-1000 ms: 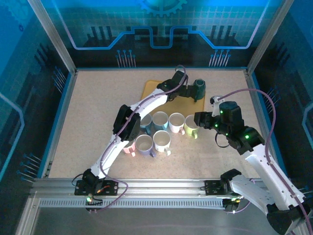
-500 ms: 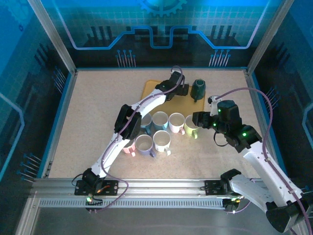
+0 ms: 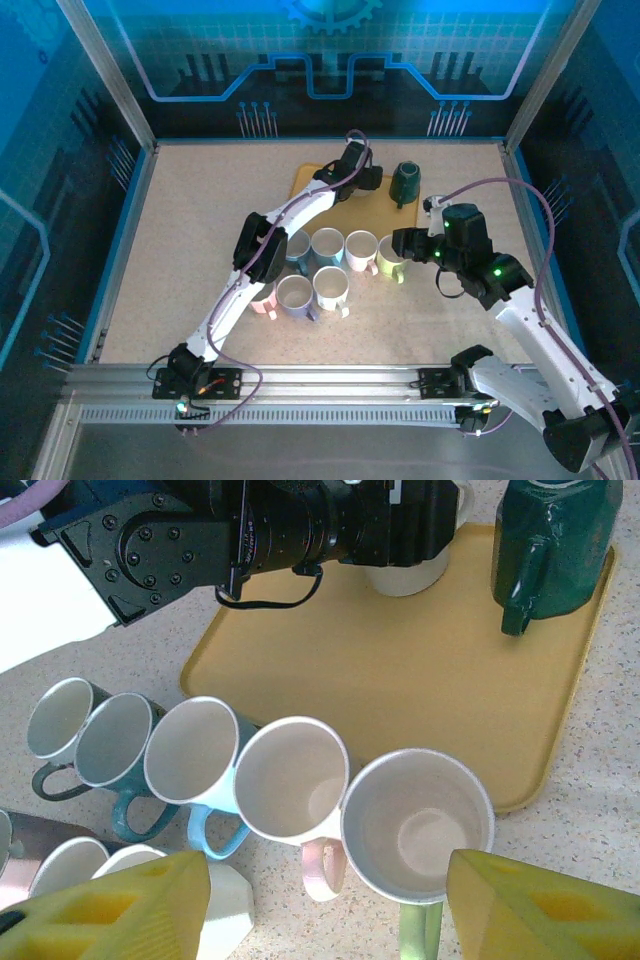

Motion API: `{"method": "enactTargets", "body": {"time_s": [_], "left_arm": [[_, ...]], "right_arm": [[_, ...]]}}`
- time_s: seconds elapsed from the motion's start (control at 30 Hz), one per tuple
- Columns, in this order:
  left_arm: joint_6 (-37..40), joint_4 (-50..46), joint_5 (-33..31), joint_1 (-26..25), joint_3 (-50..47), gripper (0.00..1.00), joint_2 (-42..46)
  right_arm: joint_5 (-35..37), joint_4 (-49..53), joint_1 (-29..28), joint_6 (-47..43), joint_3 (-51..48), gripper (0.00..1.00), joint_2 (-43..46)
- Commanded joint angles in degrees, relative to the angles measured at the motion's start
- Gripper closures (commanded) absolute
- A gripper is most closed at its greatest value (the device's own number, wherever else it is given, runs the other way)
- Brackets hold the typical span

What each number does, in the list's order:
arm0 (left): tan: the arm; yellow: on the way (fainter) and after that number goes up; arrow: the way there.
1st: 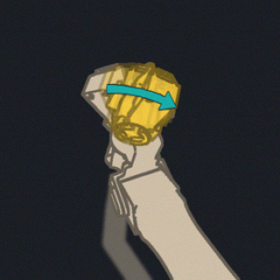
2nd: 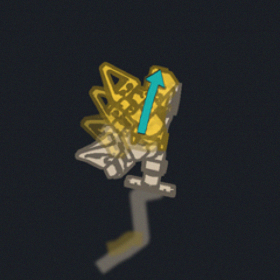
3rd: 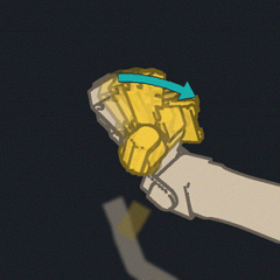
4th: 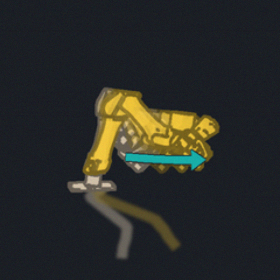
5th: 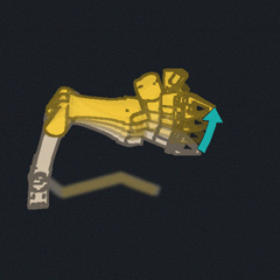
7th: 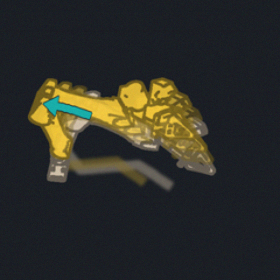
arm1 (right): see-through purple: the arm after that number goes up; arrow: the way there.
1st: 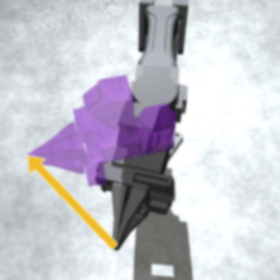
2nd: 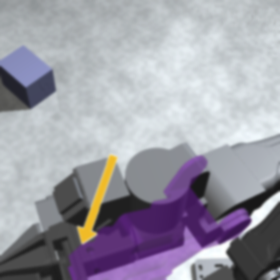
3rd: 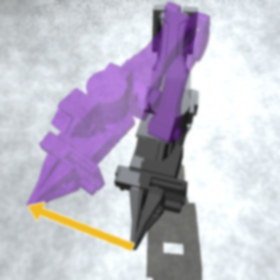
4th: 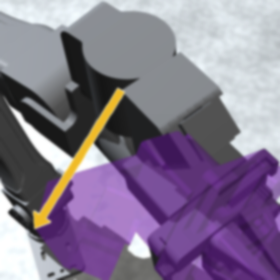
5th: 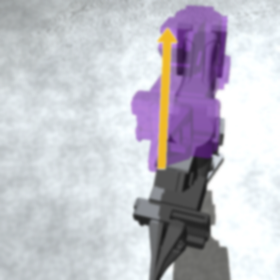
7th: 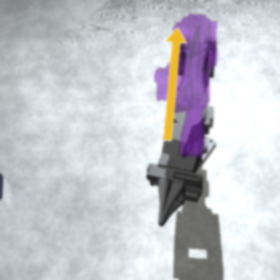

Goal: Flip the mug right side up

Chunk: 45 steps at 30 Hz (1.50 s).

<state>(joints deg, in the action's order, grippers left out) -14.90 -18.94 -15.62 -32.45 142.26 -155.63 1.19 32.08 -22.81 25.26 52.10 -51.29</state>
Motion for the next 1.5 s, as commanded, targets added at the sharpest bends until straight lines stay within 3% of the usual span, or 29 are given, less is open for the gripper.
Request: {"method": "enactTargets", "body": {"time_s": [0.0, 0.2, 0.53, 0.73, 0.87, 1.03, 1.17, 1.27, 1.47], "left_arm": [[-1.3, -2.2, 1.2, 0.2, -2.1, 0.29, 2.8], [-1.2, 8.6, 0.5, 0.4, -20.0, 0.32, 16.9], [-4.4, 14.4, 6.9, 1.8, -27.6, 0.35, 31.3], [-9.4, 13.8, 21.2, 3.9, -31.9, 0.36, 41.4], [-7.7, 15.5, 32.6, 4.7, -39.2, 0.36, 50.4], [0.7, 24.7, 32.9, 3.6, -57.9, 0.34, 67.6], [11.8, 29.1, 27.6, 1.1, -69.9, 0.34, 80.4], [21.5, 38.4, 24.3, -2.8, -81.1, 0.38, 90.1], [35.3, 57.5, 18.9, -7.4, -97.1, 0.46, 101.4]], "right_arm": [[-0.3, 0.1, 0.8, 0.1, 1.3, 0.35, 0.8], [-0.6, 1.1, 0.8, 0.0, 2.3, 0.35, 2.4], [-3.5, 3.4, 0.8, -0.6, 5.5, 0.36, 3.7], [-8.8, 5.0, 0.7, -3.7, 8.1, 0.36, 3.4], [-12.5, 7.1, 0.8, -6.2, 11.4, 0.38, 2.9], [-16.1, 8.9, 0.8, -7.3, 14.5, 0.38, 2.8], [-20.6, 9.6, 0.9, 0.5, 16.9, 0.40, 1.4], [-21.9, 10.5, 1.1, 13.1, 17.9, 0.45, -0.2], [-36.1, 0.6, 1.7, 38.8, 13.4, 0.47, -2.5]]}}
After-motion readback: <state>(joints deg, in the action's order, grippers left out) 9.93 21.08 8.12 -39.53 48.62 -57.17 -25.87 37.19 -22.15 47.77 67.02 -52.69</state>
